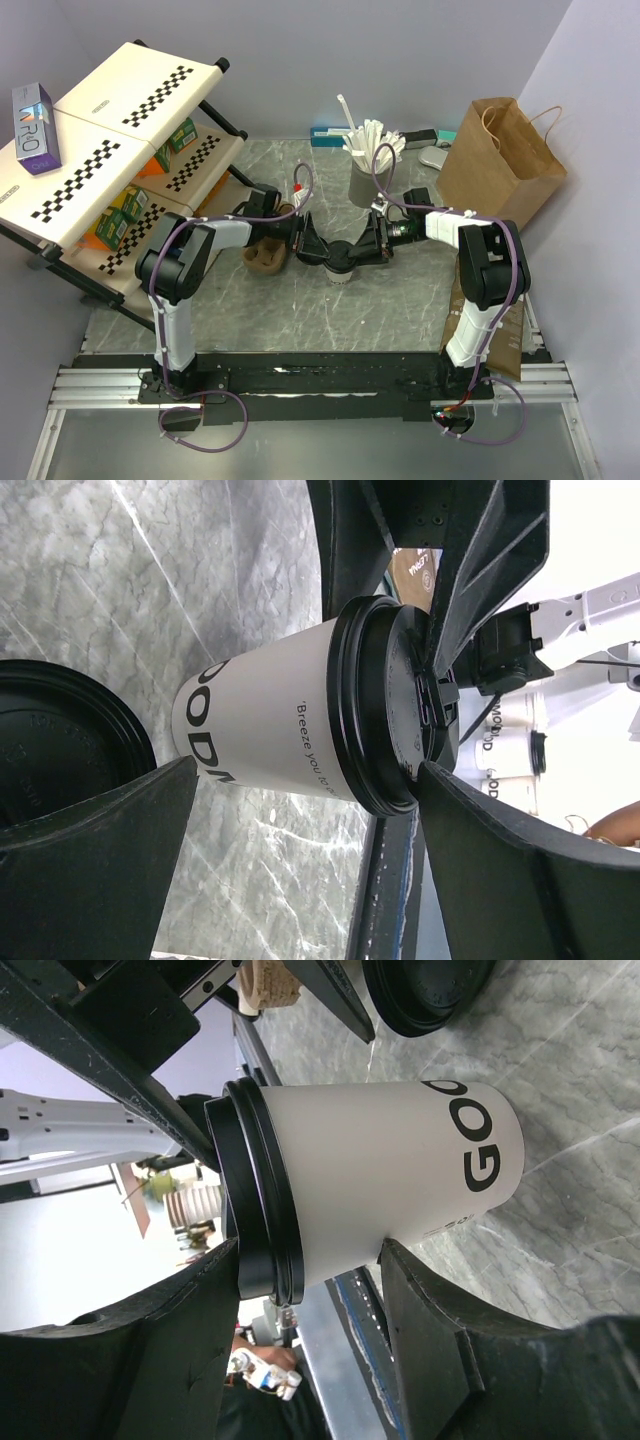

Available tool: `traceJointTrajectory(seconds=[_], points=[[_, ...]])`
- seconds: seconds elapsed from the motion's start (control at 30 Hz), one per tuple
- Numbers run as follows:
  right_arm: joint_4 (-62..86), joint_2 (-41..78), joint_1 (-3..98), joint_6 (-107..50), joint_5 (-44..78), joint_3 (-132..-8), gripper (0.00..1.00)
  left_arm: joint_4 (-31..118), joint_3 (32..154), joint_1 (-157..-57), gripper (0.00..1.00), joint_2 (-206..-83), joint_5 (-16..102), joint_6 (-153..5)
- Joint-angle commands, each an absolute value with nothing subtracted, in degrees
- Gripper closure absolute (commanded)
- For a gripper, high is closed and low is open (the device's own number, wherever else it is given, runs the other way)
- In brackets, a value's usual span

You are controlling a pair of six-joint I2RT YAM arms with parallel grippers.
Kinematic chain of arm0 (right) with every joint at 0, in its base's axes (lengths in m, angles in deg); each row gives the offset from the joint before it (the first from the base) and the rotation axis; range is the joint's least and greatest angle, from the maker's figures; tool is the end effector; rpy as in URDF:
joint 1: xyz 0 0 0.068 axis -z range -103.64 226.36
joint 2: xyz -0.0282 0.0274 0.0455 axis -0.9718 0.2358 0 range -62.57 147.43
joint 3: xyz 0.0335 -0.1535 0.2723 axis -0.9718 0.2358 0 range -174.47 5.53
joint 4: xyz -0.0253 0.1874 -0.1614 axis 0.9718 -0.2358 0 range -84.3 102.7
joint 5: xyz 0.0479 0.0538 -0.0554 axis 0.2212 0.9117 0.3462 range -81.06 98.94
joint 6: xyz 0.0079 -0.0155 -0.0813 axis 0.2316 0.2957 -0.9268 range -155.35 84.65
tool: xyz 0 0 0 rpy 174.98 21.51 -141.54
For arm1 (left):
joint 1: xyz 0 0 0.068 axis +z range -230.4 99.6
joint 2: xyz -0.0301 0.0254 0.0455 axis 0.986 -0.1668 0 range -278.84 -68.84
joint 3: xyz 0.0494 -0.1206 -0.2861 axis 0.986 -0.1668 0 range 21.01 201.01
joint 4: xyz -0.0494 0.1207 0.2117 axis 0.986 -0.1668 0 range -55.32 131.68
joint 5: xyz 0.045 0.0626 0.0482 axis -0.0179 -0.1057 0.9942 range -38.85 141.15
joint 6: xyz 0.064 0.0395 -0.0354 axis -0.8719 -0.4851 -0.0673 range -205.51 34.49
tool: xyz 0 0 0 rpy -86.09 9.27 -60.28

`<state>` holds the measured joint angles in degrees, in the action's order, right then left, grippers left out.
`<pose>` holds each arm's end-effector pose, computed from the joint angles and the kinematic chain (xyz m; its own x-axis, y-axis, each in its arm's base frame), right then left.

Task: Pack the takeout coffee

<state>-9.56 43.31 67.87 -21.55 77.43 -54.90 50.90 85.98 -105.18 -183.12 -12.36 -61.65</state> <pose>0.3333 0.1180 0.1927 -0.9849 -0.0587 -0.1629 -0.1732 0.3341 0.9265 0.3575 -0.2366 0.1884 -0.8618 0.1991 -0.4666 0.5031 0.2171 -0.8365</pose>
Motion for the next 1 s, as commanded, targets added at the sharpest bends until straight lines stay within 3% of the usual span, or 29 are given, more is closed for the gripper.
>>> traceJointTrajectory(seconds=[0.0,0.2,0.6,0.97], points=[[-11.37,47.02,67.49,-24.89,70.99,-55.64,0.39,46.01,83.13,-106.68,0.06,-188.11,6.57,-70.73],[-14.37,43.17,67.57,-30.16,73.62,-58.28,0.36,44.06,86.39,-106.68,0.02,-182.77,-0.08,-72.32],[-16.21,33.93,67.66,-34.91,73.28,-58.98,0.14,29.82,100.09,-106.94,0.01,-181.78,-5.54,-79.35],[-28.15,21.29,67.93,-44.57,60.28,-62.23,0.13,16.38,117.93,-106.86,0.01,-182.93,-4.41,-87.5]])
